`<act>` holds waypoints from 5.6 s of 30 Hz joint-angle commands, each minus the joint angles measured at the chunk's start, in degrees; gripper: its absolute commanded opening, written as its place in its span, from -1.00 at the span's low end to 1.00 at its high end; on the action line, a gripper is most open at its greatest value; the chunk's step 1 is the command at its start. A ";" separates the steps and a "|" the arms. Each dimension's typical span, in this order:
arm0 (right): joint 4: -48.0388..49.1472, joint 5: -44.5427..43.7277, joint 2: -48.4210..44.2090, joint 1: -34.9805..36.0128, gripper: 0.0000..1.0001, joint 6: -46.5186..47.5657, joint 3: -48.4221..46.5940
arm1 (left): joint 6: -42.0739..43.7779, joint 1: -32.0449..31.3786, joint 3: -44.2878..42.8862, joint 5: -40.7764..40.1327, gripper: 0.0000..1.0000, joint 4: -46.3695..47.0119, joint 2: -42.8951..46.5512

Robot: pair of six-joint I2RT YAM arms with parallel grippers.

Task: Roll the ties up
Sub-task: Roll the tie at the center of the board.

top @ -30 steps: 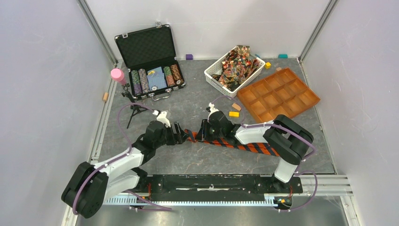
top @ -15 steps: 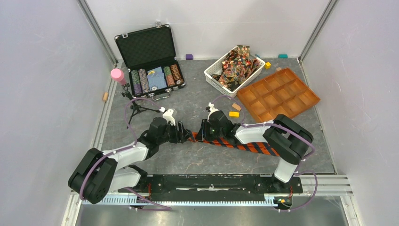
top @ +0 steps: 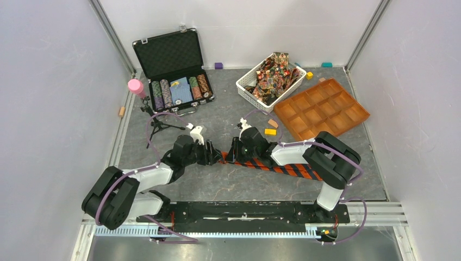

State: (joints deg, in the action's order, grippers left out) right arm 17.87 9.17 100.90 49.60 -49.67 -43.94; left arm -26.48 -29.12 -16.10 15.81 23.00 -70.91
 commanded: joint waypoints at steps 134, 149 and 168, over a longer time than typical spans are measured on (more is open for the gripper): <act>-42.19 -31.52 -66.71 -1.17 -0.17 13.77 12.74 | -12.53 -44.15 -59.88 -71.33 0.16 -76.49 -43.87; -43.53 -32.14 -67.39 -1.22 -0.16 13.78 12.59 | -12.47 -44.36 -61.65 -67.80 0.17 -73.58 -44.62; -44.85 -33.59 -68.67 -1.15 -0.15 14.05 12.07 | -12.49 -44.25 -59.36 -63.98 0.12 -68.09 -41.09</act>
State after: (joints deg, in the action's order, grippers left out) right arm -27.18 -22.70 32.67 48.58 -35.68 -30.89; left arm -36.77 -73.14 -75.81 -47.90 -47.35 -115.02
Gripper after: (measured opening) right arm 0.426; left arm 0.550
